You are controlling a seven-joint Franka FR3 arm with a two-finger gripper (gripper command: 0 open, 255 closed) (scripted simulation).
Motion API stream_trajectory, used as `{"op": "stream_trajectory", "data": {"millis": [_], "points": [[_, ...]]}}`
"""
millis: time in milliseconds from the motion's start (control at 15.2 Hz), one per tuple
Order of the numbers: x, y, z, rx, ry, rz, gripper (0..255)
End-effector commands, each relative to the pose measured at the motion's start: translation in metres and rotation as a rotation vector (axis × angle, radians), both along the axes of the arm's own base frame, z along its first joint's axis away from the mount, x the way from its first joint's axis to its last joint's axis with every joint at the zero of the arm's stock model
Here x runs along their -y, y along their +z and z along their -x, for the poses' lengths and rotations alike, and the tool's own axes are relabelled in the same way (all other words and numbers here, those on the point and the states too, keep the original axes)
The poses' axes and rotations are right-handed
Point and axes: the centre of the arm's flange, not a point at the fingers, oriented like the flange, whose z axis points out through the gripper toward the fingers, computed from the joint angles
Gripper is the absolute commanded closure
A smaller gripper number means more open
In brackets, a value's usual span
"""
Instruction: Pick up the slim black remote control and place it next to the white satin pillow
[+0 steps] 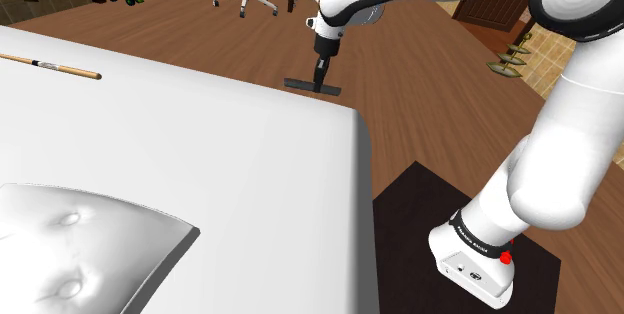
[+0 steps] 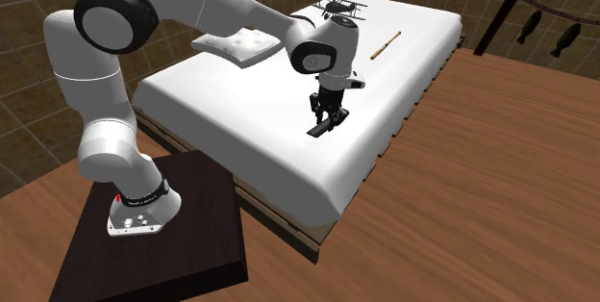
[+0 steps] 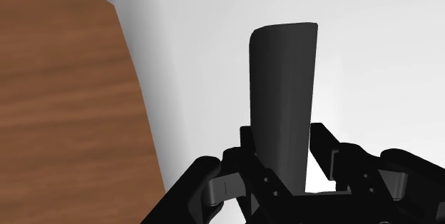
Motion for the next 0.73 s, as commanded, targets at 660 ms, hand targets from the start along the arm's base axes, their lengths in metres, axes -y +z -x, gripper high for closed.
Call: {"op": "stream_trajectory", "data": {"millis": [660], "points": [[-0.001, 0.063, 0.000, 0.000, 0.000, 0.000, 255]]}}
